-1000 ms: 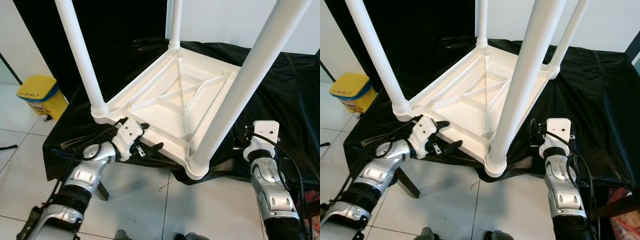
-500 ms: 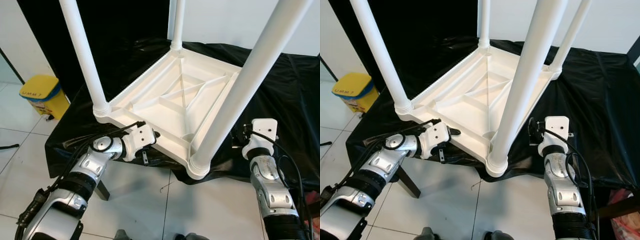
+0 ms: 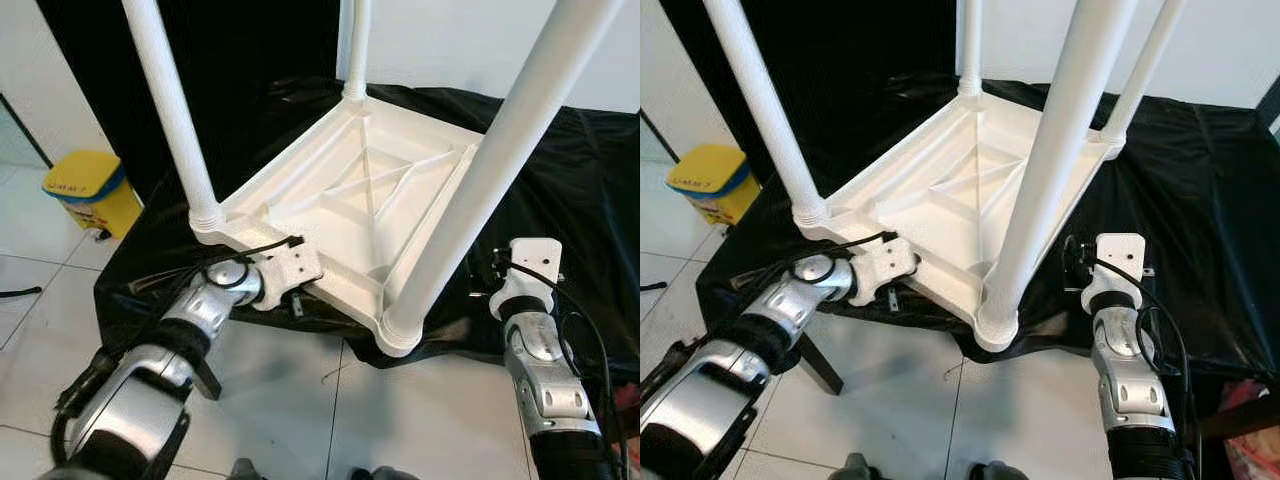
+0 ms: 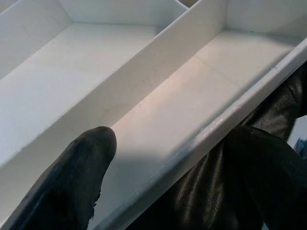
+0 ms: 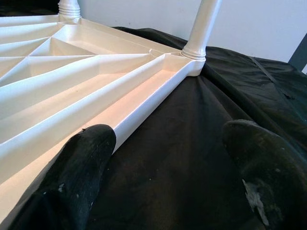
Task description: Building children table
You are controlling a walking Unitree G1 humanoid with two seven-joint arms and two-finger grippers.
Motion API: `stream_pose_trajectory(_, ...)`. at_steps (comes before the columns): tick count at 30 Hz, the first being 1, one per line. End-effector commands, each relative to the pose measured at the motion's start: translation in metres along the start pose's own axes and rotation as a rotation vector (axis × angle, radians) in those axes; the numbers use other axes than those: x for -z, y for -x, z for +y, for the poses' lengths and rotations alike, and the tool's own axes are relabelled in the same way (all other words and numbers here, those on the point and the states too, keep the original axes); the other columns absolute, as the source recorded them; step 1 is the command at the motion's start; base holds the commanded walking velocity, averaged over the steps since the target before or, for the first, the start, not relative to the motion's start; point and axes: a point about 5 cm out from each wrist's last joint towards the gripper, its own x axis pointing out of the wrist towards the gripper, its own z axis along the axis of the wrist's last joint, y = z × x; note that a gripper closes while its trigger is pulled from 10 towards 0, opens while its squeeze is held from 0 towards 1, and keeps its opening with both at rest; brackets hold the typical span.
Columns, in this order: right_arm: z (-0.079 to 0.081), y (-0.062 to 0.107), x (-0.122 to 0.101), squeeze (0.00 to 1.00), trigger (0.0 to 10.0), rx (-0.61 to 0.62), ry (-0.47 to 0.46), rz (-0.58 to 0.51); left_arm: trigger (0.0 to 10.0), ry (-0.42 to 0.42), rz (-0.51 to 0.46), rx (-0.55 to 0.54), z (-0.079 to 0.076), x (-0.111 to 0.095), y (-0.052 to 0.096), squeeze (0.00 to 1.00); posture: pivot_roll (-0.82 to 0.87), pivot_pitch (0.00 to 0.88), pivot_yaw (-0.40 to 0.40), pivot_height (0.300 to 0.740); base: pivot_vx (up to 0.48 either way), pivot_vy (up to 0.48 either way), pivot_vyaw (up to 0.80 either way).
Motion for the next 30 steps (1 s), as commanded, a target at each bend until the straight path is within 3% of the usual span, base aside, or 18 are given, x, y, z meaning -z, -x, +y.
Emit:
stream_pose_trajectory(1, -0.001, 0.002, 0.003, 0.00, 10.0, 0.014, -0.005, 0.019, 10.0, 0.032, 0.039, -0.078, 0.003, 0.005, -0.003, 0.00, -0.02, 0.112, -0.029, 0.740, 0.000, 0.000, 0.00)
stream_pose_trajectory(3, -0.001, 0.003, 0.003, 0.00, 10.0, 0.016, -0.005, 0.020, 9.6, 0.062, 0.037, -0.105, 0.008, 0.001, -0.005, 0.00, -0.02, 0.111, -0.028, 0.740, 0.000, 0.000, 0.00)
stream_pose_trajectory(4, -0.001, 0.003, 0.003, 0.00, 10.0, 0.017, -0.007, 0.020, 4.0, 0.076, 0.038, -0.122, 0.011, -0.001, -0.006, 0.00, -0.03, 0.114, -0.027, 0.740, 0.000, 0.000, 0.00)
stream_pose_trajectory(5, -0.001, 0.003, 0.003, 0.00, 10.0, 0.017, -0.007, 0.020, 4.0, 0.076, 0.038, -0.122, 0.011, -0.001, -0.006, 0.00, -0.03, 0.114, -0.027, 0.740, 0.000, 0.000, 0.00)
stream_pose_trajectory(6, -0.001, 0.003, 0.003, 0.00, 10.0, 0.019, -0.008, 0.020, 0.0, 0.085, 0.035, -0.141, 0.014, -0.003, -0.008, 0.00, -0.03, 0.115, -0.025, 0.740, 0.000, 0.000, 0.00)
stream_pose_trajectory(15, -0.001, 0.004, 0.003, 0.00, 10.0, 0.023, -0.011, 0.020, 0.0, 0.095, 0.013, -0.203, 0.023, -0.017, -0.012, 0.00, -0.03, 0.115, -0.021, 0.740, 0.000, 0.000, 0.00)
stream_pose_trajectory(16, -0.001, 0.004, 0.003, 0.00, 10.0, 0.024, -0.011, 0.019, 0.9, 0.089, 0.020, -0.216, 0.026, -0.018, -0.013, 0.00, -0.03, 0.115, -0.021, 0.740, 0.000, 0.000, 0.00)
stream_pose_trajectory(17, -0.001, 0.004, 0.003, 0.00, 10.0, 0.024, -0.011, 0.019, 0.9, 0.089, 0.020, -0.216, 0.026, -0.018, -0.013, 0.00, -0.03, 0.115, -0.021, 0.740, 0.000, 0.000, 0.00)
stream_pose_trajectory(18, -0.002, 0.003, 0.003, 0.00, 10.0, 0.024, -0.011, 0.018, 10.0, 0.081, 0.033, -0.236, 0.028, -0.019, -0.013, 0.00, -0.04, 0.113, -0.022, 0.740, 0.000, 0.000, 0.00)
stream_pose_trajectory(25, -0.003, 0.003, 0.003, 0.00, 10.0, 0.019, -0.019, 0.021, 10.0, 0.112, 0.042, -0.322, 0.041, -0.019, -0.006, 0.00, -0.04, 0.109, -0.024, 0.740, 0.000, 0.000, 0.00)
stream_pose_trajectory(26, -0.003, 0.004, 0.004, 0.00, 10.0, 0.015, -0.022, 0.019, 10.0, 0.125, 0.036, -0.334, 0.043, -0.019, -0.003, 0.36, -0.04, 0.109, -0.024, 0.740, 0.000, 0.000, 0.00)
stream_pose_trajectory(27, -0.003, 0.006, 0.004, 0.00, 10.0, 0.006, -0.030, 0.018, 10.0, 0.140, 0.023, -0.345, 0.045, -0.018, -0.001, 1.00, -0.04, 0.109, -0.023, 0.740, 0.000, 0.000, 0.00)
stream_pose_trajectory(30, -0.003, 0.009, 0.003, 0.00, 10.0, -0.010, -0.041, 0.011, 10.0, 0.152, 0.011, -0.361, 0.046, -0.017, 0.001, 1.00, -0.04, 0.109, -0.022, 0.740, 0.000, 0.000, 0.00)
